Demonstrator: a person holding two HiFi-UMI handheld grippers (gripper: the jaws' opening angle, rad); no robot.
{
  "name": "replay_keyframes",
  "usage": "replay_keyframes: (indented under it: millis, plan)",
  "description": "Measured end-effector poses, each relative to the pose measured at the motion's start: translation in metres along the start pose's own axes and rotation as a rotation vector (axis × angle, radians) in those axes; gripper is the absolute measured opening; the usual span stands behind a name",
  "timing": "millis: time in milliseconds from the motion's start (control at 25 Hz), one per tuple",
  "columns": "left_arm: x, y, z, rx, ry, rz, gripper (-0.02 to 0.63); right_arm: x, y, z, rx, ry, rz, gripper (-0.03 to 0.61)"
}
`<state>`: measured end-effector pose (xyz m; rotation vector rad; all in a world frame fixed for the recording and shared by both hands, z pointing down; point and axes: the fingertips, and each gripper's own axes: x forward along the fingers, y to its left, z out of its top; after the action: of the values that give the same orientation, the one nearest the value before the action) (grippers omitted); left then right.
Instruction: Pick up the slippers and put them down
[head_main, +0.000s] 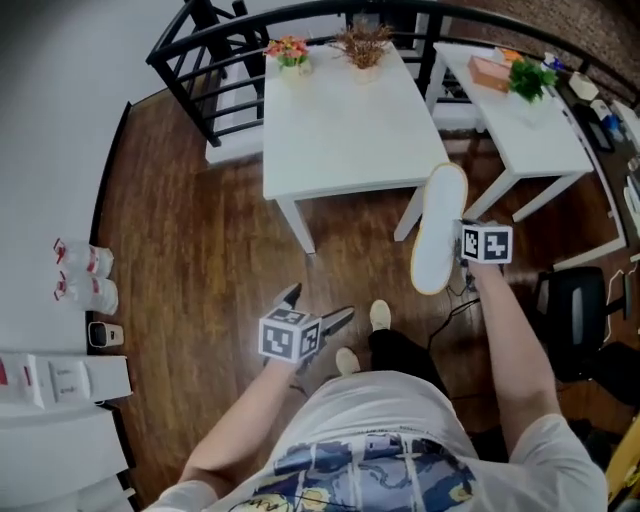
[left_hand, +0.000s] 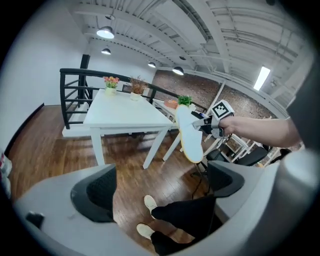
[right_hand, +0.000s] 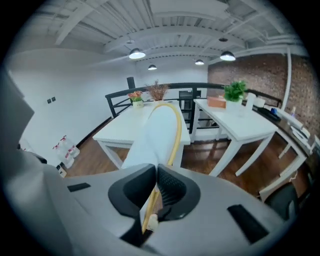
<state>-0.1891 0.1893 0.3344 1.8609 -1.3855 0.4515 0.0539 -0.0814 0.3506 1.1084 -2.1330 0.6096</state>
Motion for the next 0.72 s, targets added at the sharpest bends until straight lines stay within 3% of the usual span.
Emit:
replay_keyframes:
  millis: [200, 400, 720]
  plan:
    - [0.009, -0.020, -0.024, 0.033, 0.068, -0.027, 0.561, -0.023, -0.016, -0.055, 0.030, 0.032, -0.030, 0.027]
    - [0.042, -0.037, -0.020, 0.086, 0.116, -0.041, 0.561, -0.022, -0.050, -0.081, 0.090, 0.050, -0.025, 0.028]
    - [0.127, -0.085, -0.011, 0.157, 0.228, -0.068, 0.560, 0.028, -0.133, -0.122, 0.167, 0.124, -0.001, 0.028]
